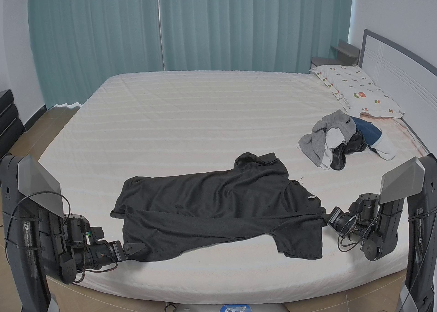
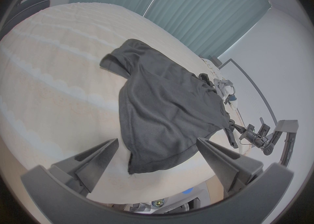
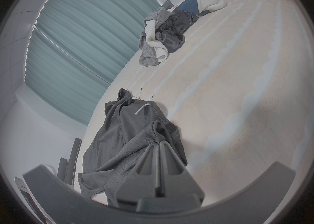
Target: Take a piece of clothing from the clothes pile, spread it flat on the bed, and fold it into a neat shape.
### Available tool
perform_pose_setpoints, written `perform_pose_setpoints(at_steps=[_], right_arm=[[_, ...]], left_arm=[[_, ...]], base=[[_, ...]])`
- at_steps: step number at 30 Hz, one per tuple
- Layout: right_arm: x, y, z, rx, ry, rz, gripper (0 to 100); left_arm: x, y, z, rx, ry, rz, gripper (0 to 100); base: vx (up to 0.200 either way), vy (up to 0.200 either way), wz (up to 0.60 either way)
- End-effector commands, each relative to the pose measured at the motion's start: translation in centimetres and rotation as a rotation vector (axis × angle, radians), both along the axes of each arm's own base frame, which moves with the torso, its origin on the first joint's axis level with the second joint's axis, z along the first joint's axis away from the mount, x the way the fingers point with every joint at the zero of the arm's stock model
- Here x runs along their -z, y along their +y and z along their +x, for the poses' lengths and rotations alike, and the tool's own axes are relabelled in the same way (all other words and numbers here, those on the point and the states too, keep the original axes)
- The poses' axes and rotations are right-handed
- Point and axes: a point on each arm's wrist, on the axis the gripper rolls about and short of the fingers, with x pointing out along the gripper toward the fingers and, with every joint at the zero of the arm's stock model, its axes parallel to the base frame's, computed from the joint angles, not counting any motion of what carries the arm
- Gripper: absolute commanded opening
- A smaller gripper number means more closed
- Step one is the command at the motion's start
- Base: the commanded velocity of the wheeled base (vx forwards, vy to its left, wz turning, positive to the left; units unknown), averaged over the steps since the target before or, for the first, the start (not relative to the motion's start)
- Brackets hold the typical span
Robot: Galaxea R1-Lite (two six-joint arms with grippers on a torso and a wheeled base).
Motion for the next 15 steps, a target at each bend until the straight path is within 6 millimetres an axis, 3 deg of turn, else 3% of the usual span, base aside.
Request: perform_pose_setpoints(at_steps=[1,5,6,13,14,15], right_arm=[[-0.07,0.02,0.03,-0.001,-0.007,0.001,0],[-0.12,0.02,0.04,0.000,-0.009,-0.001,0],[-0.11,0.02,0.01,0.000,-0.008,-0.001,0],[-0.20,0.03,-0.43,-0.005,0.003,-0.007,0],[-0.12,0.02,-0.55,-0.006,0.009,-0.011,100],[-0.20,0.26,-0.59,-0.014,0.007,-0.010,100]], left_arm=[[0.39,-0.35,0.01,0.012,0.013,0.001,100],[0.64,-0.33,-0.41,0.011,0.033,0.016,100],[0.64,-0.30,-0.41,0.008,0.034,0.014,0],[0.58,-0.26,-0.88,0.006,0.049,0.017,0],[0.59,-0.22,-0.88,0.002,0.049,0.019,0],[0.57,-0.20,-0.88,-0.005,0.050,0.024,0]], base=[[0.000,0.000,0.00],[0.000,0.000,0.00],[0.000,0.000,0.00],[0.000,0.000,0.00],[0.000,0.000,0.00],[0.000,0.000,0.00]])
